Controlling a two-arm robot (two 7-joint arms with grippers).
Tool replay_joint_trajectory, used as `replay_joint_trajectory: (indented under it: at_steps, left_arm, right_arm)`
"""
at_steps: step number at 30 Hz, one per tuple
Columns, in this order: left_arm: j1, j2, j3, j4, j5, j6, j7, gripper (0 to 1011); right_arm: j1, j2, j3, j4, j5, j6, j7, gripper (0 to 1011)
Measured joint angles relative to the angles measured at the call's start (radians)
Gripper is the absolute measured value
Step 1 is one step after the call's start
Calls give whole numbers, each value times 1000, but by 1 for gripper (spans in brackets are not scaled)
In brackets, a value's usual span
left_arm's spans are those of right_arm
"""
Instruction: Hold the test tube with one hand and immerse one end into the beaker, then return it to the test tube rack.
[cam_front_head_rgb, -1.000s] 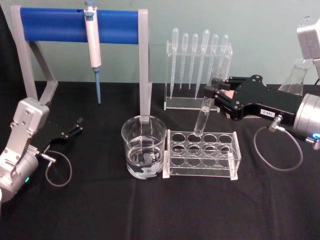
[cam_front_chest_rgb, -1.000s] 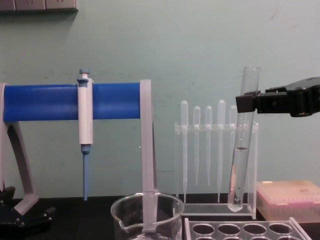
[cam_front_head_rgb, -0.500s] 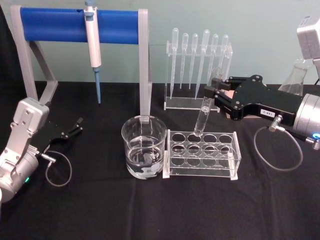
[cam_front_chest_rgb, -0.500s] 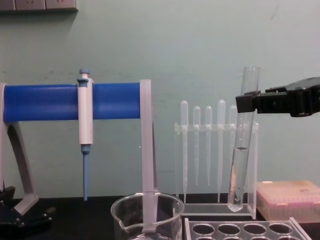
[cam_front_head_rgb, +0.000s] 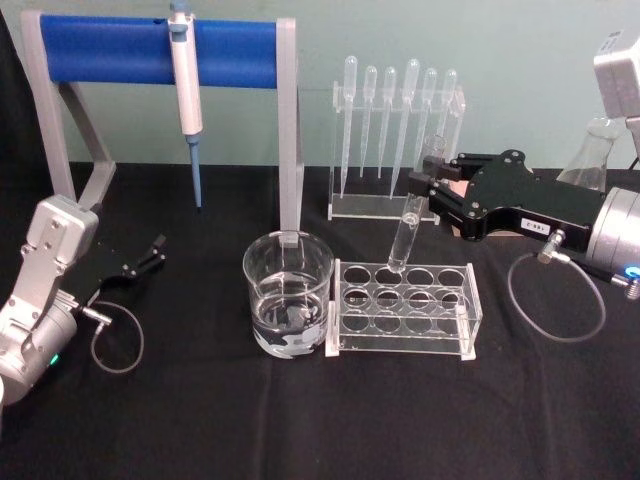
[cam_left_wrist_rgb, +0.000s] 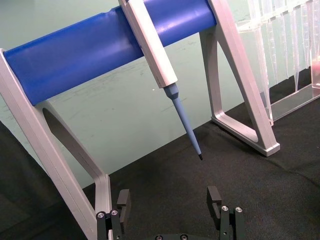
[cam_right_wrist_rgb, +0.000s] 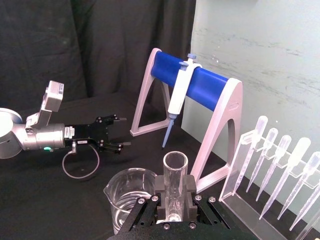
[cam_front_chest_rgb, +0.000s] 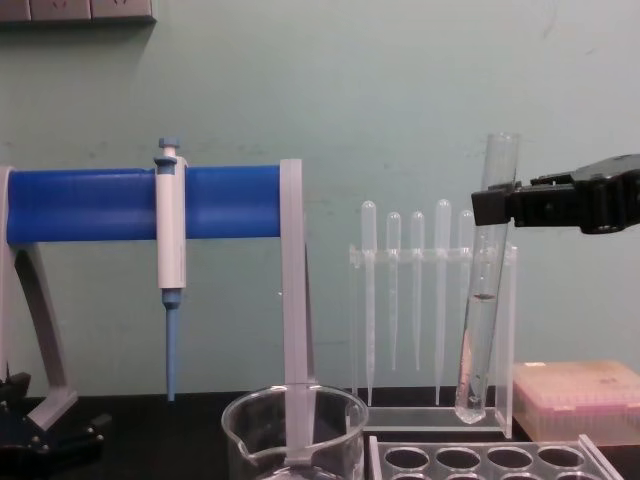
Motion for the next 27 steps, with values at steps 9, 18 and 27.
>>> replay_joint_trajectory:
  at_steps: [9, 18, 27]
  left_arm:
    - [0, 0, 0, 0, 0, 0, 0, 1000]
    - [0, 0, 0, 0, 0, 0, 0, 1000]
    - [0, 0, 0, 0, 0, 0, 0, 1000]
  right_arm:
    - [0, 0, 0, 0, 0, 0, 0, 222]
    - [29, 3, -1, -25, 31, 4, 12, 222]
    - [131, -37, -45, -35, 86, 59, 29, 222]
